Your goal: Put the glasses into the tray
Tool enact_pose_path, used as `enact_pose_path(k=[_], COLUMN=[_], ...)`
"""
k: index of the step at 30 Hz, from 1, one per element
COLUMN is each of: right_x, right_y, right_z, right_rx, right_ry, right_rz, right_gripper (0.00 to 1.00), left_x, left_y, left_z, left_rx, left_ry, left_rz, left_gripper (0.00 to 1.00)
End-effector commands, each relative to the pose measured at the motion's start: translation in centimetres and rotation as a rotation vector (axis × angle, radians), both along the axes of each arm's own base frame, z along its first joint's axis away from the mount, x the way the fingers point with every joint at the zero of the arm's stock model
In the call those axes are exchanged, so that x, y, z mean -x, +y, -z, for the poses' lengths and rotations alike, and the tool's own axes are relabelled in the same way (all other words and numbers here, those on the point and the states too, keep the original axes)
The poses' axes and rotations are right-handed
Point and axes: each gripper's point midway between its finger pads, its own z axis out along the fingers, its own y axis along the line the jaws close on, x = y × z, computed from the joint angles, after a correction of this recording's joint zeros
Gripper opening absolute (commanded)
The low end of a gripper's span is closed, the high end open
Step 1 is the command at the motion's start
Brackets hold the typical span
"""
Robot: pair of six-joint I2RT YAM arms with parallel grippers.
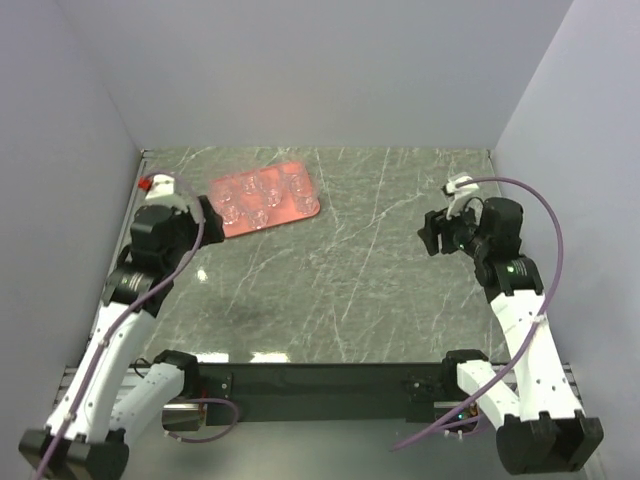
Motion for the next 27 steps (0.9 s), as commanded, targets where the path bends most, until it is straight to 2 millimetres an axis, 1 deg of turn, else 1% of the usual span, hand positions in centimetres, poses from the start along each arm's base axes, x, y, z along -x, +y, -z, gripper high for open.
enact_pose_path(k=[1, 2, 3, 4, 5, 6, 7, 8, 9, 10, 11, 14, 19, 22, 23, 27], right_x=[-1.2, -1.3, -1.3, -1.1, -0.7, -0.4, -0.1, 0.6, 1.0, 1.3, 1.9, 3.0, 4.2, 4.4, 4.4, 4.2], right_y=[-4.6, -5.6, -7.3, -8.6, -9.4, -10.0, -10.7, -11.7, -12.3, -12.7, -13.6, -14.9, -16.2, -16.5, -16.6, -16.8], right_z=[-1.9, -3.1, -3.0, -3.3, -4.3, -4.7, -4.5, -5.2, -5.5, -5.2, -5.4, -4.8, -4.1, -3.4, -2.7, -2.0], right_rx=[-0.012, -0.017, -0.035, -0.029, -0.034, -0.043, -0.070, -0.070, -0.068, -0.072, -0.079, -0.058, -0.032, -0.011, -0.002, 0.009], right_ry=[-0.094, -0.151, -0.160, -0.182, -0.230, -0.250, -0.254, -0.288, -0.306, -0.310, -0.331, -0.337, -0.347, -0.335, -0.326, -0.329], right_rz=[0.317, 0.385, 0.478, 0.555, 0.607, 0.649, 0.706, 0.771, 0.802, 0.834, 0.894, 0.976, 1.052, 1.067, 1.076, 1.085], right_gripper=[0.69, 0.70, 0.73, 0.73, 0.74, 0.77, 0.86, 0.91, 0.94, 0.98, 1.00, 1.00, 1.00, 0.99, 0.98, 0.97], left_x=[1.0, 1.2, 1.6, 1.8, 2.0, 2.1, 2.3, 2.4, 2.6, 2.6, 2.9, 3.0, 3.2, 3.2, 3.2, 3.3], left_y=[1.9, 2.6, 3.1, 3.4, 3.7, 4.1, 4.4, 4.6, 4.8, 5.2, 5.2, 5.4, 5.5, 5.6, 5.6, 5.7], left_z=[-0.7, -0.5, -0.6, 0.2, 0.1, 0.3, 0.4, 0.4, -0.2, 0.1, -0.1, -0.2, -0.4, -0.4, -0.4, -0.5], left_rx=[0.027, 0.023, 0.016, 0.009, 0.005, 0.004, 0.002, 0.007, 0.018, 0.015, 0.016, 0.019, 0.028, 0.028, 0.027, 0.028], left_ry=[-0.078, -0.081, -0.094, -0.081, -0.091, -0.094, -0.097, -0.104, -0.131, -0.136, -0.149, -0.167, -0.179, -0.179, -0.178, -0.180], left_rz=[-0.071, -0.098, -0.115, -0.125, -0.139, -0.163, -0.178, -0.194, -0.207, -0.225, -0.226, -0.238, -0.245, -0.246, -0.248, -0.253], left_gripper=[0.99, 0.99, 0.99, 0.99, 0.99, 0.99, 0.99, 0.99, 0.99, 1.00, 0.99, 1.00, 0.99, 0.99, 0.99, 0.99])
